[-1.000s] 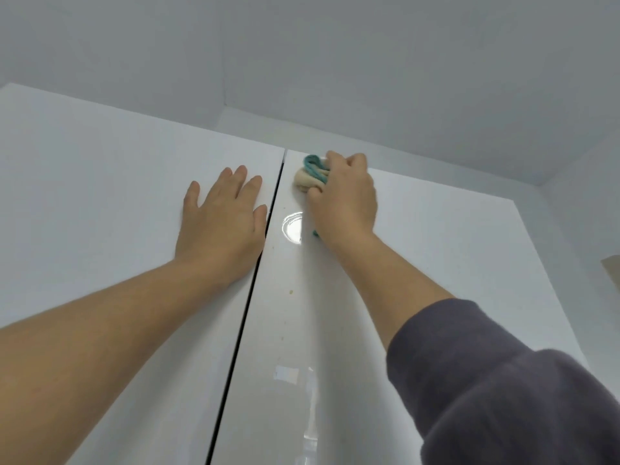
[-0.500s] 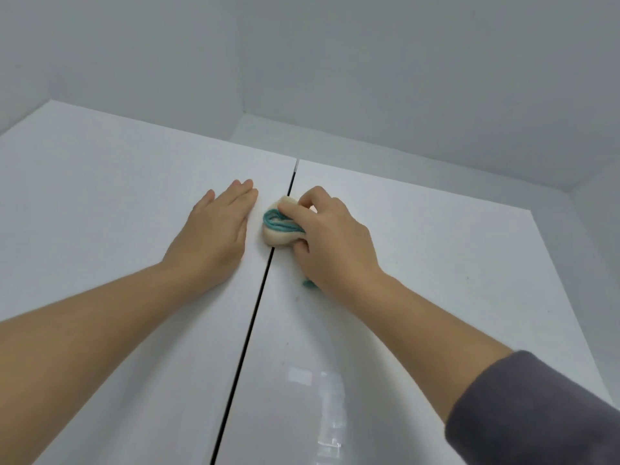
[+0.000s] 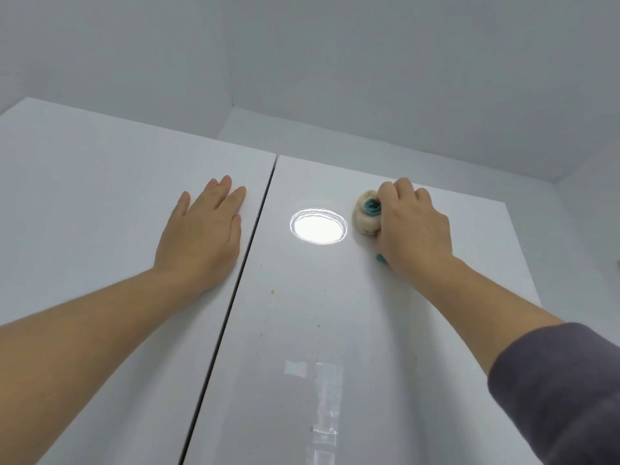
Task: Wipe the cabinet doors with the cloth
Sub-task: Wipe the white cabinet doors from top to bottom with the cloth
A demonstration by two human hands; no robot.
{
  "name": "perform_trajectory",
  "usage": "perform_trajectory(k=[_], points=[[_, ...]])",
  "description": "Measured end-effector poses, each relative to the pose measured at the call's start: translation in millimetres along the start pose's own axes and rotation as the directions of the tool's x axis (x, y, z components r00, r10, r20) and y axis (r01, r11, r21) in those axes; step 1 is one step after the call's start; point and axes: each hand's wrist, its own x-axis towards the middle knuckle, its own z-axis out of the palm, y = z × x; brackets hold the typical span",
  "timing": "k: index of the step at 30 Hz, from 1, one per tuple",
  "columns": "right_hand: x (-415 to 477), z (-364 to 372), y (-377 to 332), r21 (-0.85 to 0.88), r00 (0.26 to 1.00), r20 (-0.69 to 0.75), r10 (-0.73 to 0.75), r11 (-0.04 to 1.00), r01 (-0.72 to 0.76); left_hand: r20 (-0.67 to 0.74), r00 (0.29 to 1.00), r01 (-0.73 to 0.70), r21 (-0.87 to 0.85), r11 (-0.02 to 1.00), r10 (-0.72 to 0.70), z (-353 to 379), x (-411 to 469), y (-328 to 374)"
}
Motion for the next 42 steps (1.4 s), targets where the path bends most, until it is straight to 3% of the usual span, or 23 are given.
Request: perform_trajectory(k=[7,17,30,37,42], points=[[-16.1,10.8,81.1,0.043,0.945,-0.001,0.327,0.944,-0.327,-0.001,1.0,-0.013,0.018,1.0,0.013,0.5,-2.9,-0.6],[-64.2,12.6,131.7,0.136,0.748,0.062,0.66,0.737,-0.662,-0.002,1.0,-0.021,0.011,1.0,0.021,-0.2,-4.3,0.4],[-35.0,11.3,19.5,0.36,0.904,-0.086,0.419,0.859,-0.364,-0.01,0.999,-0.036,-0.005,0.999,0.036,5.2,-4.9,-1.9],[-21.9,5.9,-83.7,0.47,0.974,-0.179,0.137,0.882,-0.037,-0.023,0.999,-0.044,-0.025,0.999,0.044,5.1,-2.9,-4.2],[-30.7,0.7,-125.8,0.462,0.966,-0.226,-0.127,0.859,0.221,-0.019,0.994,-0.107,-0.016,0.994,0.106,-3.0,3.3,-16.9]])
